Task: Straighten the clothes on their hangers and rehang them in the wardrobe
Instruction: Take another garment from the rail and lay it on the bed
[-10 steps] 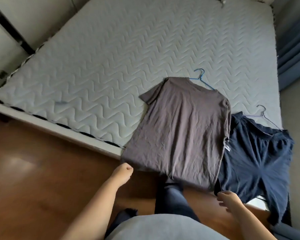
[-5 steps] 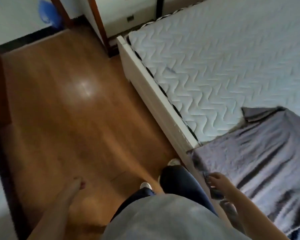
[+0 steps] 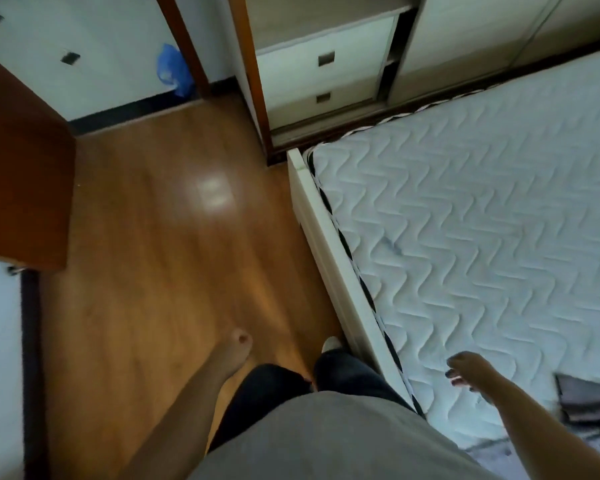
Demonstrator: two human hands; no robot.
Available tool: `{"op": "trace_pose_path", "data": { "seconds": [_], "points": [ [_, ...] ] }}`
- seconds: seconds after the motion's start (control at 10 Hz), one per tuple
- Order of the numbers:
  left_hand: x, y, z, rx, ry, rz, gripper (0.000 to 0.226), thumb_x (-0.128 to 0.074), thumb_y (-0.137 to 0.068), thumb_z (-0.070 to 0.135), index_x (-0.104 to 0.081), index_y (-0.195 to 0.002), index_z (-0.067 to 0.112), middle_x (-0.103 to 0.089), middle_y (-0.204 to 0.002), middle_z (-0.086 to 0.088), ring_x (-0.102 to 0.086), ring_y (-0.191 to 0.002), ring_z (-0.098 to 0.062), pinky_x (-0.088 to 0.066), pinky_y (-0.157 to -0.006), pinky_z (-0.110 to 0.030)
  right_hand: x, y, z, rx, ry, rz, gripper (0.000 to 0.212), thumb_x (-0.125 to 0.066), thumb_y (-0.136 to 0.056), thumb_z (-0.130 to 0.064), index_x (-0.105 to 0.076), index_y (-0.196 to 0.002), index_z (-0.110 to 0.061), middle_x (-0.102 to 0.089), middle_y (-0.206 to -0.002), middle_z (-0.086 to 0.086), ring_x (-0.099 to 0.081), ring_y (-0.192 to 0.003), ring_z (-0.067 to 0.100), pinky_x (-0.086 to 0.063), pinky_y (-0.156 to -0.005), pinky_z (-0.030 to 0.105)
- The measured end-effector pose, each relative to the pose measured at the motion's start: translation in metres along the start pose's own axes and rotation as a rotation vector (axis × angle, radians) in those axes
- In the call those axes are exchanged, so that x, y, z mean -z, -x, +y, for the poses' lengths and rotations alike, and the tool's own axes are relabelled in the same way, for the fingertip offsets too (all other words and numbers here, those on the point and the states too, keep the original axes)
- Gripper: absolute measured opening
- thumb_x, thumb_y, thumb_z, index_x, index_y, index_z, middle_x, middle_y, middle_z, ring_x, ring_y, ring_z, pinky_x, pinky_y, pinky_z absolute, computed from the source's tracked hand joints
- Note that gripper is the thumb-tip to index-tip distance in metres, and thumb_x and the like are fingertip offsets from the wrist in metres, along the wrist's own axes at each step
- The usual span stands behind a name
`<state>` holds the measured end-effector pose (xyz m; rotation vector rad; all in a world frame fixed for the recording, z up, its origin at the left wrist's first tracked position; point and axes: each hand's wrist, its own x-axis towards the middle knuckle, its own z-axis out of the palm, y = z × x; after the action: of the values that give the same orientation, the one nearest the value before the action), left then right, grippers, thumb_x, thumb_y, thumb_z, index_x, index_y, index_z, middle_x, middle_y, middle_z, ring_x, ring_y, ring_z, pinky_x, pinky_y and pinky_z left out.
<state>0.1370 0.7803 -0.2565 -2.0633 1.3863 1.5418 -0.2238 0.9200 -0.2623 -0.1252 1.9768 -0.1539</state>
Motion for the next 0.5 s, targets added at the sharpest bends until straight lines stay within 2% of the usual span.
{"op": "trace_pose_path", "data": {
  "seconds": [0.1,0.2,0.3,0.4,0.5],
  "points": [
    [0.036,-0.029,0.058,-0.167,0.014,0.044,0.01,-0.04,-0.095,0.026,-0.048,-0.1,0.023,-0.059,-0.096,0.001,-0.059,-0.094,-0.019,-0.043,-0.069,-0.025,-0.002,-0.022,-0.079,0.049,0.073,0.074,0.014,-0.045,-0.091,0.0,-0.053,-0.08,-0.005,-0.06,-0.101,0.024,-0.052,-0.077,0.024,-0.05,-0.068,0.029],
    [0.068,-0.053,0.071,-0.123,0.13,0.062,0.014,-0.04,-0.095,0.024,-0.052,-0.1,0.019,-0.06,-0.096,0.001,-0.06,-0.091,-0.018,-0.042,-0.065,-0.023,-0.024,-0.032,-0.156,0.114,0.167,0.011,0.026,-0.045,-0.091,-0.002,-0.047,-0.068,-0.013,-0.053,-0.094,0.015,-0.051,-0.071,0.022,-0.044,-0.059,0.025],
    [0.113,-0.083,0.079,-0.043,0.335,0.091,0.02,-0.04,-0.096,0.021,-0.055,-0.101,0.009,-0.061,-0.092,-0.004,-0.06,-0.085,-0.018,-0.042,-0.065,-0.023,-0.051,-0.039,-0.234,0.174,0.143,-0.012,0.013,-0.044,-0.092,-0.002,-0.05,-0.081,-0.006,-0.053,-0.085,0.014,-0.049,-0.072,0.023,-0.034,-0.055,0.022],
    [0.175,-0.118,0.092,0.073,0.555,0.103,0.015,-0.043,-0.095,0.019,-0.056,-0.092,0.011,-0.063,-0.09,-0.008,-0.06,-0.081,-0.018,-0.04,-0.066,-0.028,-0.078,-0.035,-0.308,0.157,-0.003,-0.039,0.007,-0.043,-0.094,-0.006,-0.049,-0.094,-0.003,-0.054,-0.079,0.011,-0.05,-0.072,0.023,-0.032,-0.057,0.025],
    [0.25,-0.151,0.119,0.064,0.594,0.122,0.015,-0.045,-0.094,0.02,-0.056,-0.096,0.009,-0.064,-0.093,-0.009,-0.061,-0.083,-0.019,-0.039,-0.067,-0.03,-0.098,-0.027,-0.381,0.141,0.018,-0.041,0.007,-0.043,-0.094,-0.005,-0.049,-0.097,-0.002,-0.052,-0.079,0.011,-0.047,-0.064,0.02,-0.031,-0.056,0.026]
  ]
}}
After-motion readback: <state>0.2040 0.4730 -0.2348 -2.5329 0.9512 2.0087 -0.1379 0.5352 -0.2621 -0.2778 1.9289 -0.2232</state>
